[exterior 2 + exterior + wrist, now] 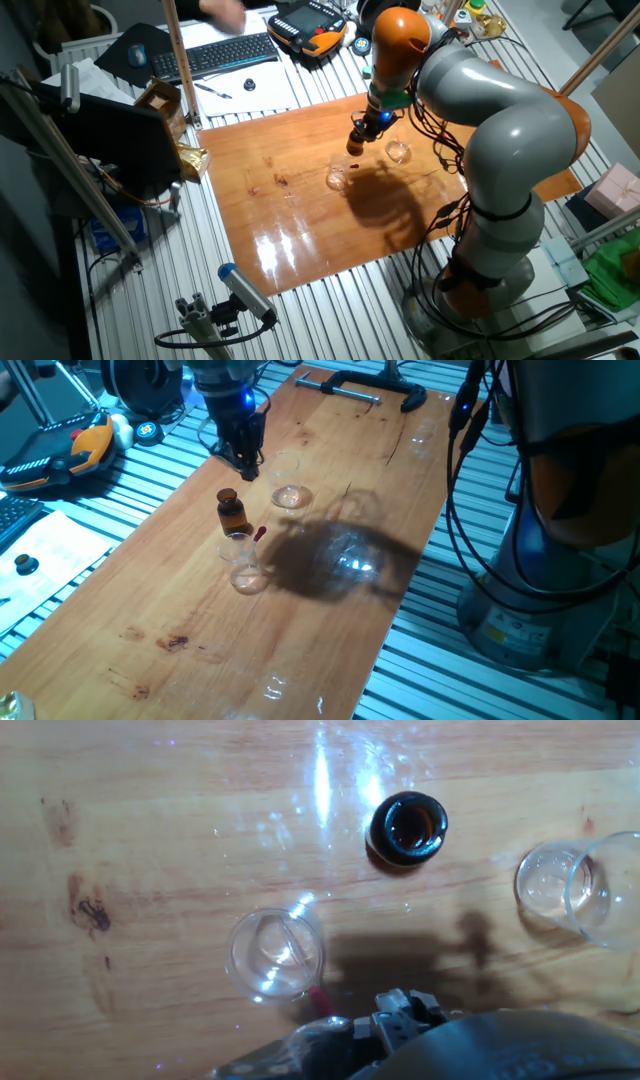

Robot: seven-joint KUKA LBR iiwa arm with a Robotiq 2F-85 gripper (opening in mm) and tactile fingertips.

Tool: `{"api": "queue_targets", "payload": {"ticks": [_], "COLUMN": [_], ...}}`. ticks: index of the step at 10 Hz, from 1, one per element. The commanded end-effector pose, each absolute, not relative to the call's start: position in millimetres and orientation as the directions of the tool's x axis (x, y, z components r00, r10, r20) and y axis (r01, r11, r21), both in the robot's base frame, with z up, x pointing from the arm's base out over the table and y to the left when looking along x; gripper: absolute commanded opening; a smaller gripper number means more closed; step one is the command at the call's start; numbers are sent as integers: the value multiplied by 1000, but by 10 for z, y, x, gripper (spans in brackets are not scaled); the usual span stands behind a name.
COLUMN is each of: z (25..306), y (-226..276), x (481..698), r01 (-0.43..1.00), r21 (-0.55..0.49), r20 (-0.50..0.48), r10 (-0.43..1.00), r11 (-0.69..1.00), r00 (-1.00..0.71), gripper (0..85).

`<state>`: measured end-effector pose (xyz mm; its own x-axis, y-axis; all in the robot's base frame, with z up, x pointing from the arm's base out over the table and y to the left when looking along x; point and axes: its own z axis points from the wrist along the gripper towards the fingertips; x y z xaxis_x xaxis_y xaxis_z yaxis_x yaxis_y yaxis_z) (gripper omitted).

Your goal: Transfer liquid using a dropper

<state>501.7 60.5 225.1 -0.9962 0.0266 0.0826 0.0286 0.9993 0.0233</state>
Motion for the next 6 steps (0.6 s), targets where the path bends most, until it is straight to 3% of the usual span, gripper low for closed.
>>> {"api": "queue_targets", "payload": {"ticks": [1, 6], "z": [2265, 2247], "y": [600, 637], "x": [5002, 4969], "r01": [36, 53], "r21": [21, 30], "r20": [82, 90], "r10": [34, 50], "r11": [999, 998], "r00": [-996, -995], "gripper": [7, 7]}}
